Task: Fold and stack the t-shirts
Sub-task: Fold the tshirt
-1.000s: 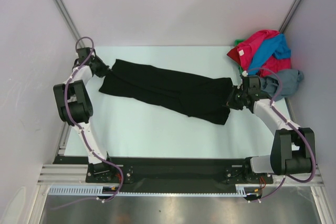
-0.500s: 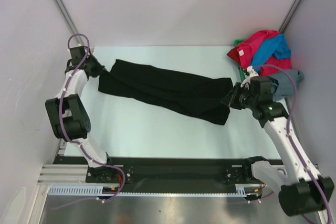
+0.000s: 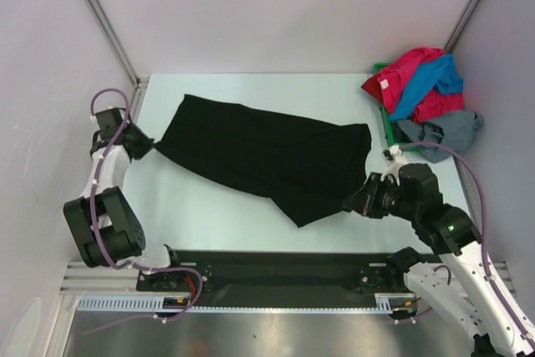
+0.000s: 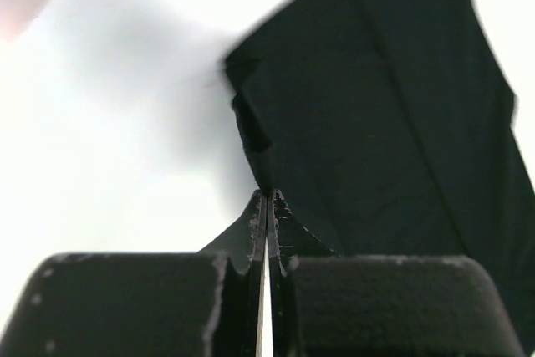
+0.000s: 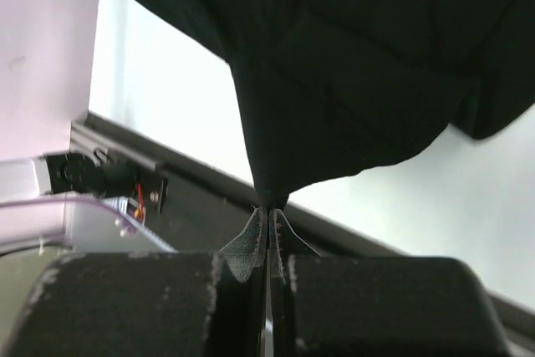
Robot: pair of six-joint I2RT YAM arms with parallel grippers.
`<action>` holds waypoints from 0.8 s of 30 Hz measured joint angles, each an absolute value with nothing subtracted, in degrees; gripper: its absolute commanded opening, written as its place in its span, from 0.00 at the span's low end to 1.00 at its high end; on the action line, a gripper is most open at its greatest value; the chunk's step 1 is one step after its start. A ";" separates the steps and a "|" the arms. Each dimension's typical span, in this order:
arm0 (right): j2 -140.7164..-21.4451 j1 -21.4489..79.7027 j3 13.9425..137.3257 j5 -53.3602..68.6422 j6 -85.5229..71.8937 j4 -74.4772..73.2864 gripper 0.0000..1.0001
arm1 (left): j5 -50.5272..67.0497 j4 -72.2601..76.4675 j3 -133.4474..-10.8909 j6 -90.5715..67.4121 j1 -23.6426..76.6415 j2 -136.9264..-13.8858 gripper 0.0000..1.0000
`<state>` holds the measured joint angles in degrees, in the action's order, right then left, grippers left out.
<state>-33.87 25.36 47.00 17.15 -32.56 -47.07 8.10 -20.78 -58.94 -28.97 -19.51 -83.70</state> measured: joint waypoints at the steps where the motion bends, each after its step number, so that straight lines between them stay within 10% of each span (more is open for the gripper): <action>1: -33.15 26.35 45.60 17.19 -33.69 -47.62 0.00 | 8.10 -20.86 -57.98 -28.95 -20.71 -83.22 0.00; 24: -29.19 33.10 33.56 16.88 -45.36 -53.41 0.00 | 9.50 -21.43 -49.34 -29.50 -30.74 -83.37 0.00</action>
<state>-29.19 33.10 33.56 16.88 -45.36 -53.41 9.50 -21.43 -49.34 -29.50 -30.74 -83.37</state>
